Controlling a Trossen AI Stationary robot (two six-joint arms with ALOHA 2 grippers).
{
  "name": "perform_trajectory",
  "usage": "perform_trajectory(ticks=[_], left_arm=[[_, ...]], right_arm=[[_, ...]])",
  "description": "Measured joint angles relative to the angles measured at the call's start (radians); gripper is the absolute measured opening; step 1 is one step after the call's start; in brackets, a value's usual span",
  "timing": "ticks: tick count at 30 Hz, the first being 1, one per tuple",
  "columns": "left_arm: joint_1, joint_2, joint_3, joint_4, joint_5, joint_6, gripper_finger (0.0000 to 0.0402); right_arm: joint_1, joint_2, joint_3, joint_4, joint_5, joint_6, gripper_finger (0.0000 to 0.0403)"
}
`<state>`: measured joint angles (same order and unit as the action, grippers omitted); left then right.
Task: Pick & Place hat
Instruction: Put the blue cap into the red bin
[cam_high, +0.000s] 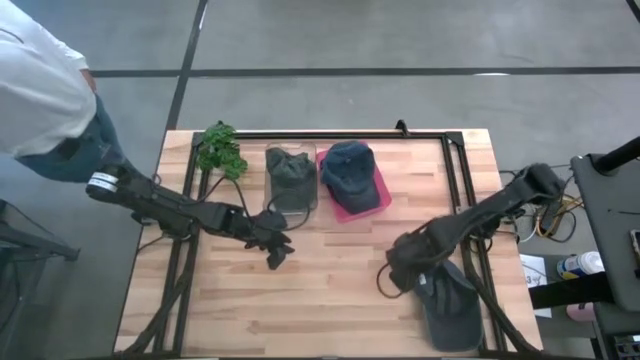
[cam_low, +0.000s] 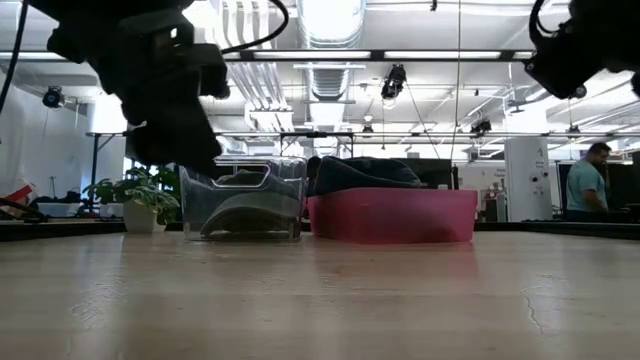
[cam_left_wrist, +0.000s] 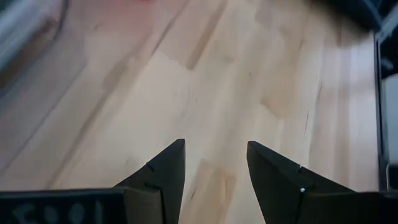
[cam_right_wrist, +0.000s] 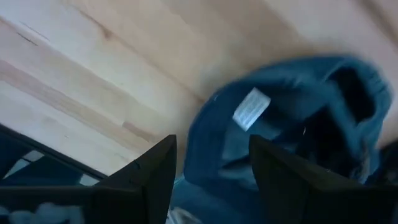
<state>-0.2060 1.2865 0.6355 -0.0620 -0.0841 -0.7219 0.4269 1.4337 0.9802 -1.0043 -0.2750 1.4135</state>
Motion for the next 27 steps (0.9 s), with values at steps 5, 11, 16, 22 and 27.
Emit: perform_trajectory(ticks=[5, 11, 16, 22, 27], left_arm=[[0.0, 0.0, -0.014, -0.018, 0.024, 0.088, 0.0165], [0.0, 0.0, -0.021, -0.058, 0.048, 0.176, 0.0165], [0.0, 0.0, -0.021, -0.108, 0.092, 0.198, 0.0165], [0.0, 0.0, -0.021, -0.126, 0.093, 0.21, 0.0165], [0.0, 0.0, -0.021, -0.129, 0.093, 0.198, 0.0165]], right_arm=[[0.073, 0.165, 0.124, -0.094, -0.068, 0.053, 0.0194], [0.139, 0.352, 0.258, -0.146, -0.137, 0.05, 0.0194], [0.174, 0.441, 0.314, -0.195, -0.156, 0.053, 0.0194], [0.197, 0.49, 0.29, -0.269, -0.145, 0.004, 0.0194], [0.202, 0.502, 0.238, -0.196, -0.145, -0.044, 0.017]])
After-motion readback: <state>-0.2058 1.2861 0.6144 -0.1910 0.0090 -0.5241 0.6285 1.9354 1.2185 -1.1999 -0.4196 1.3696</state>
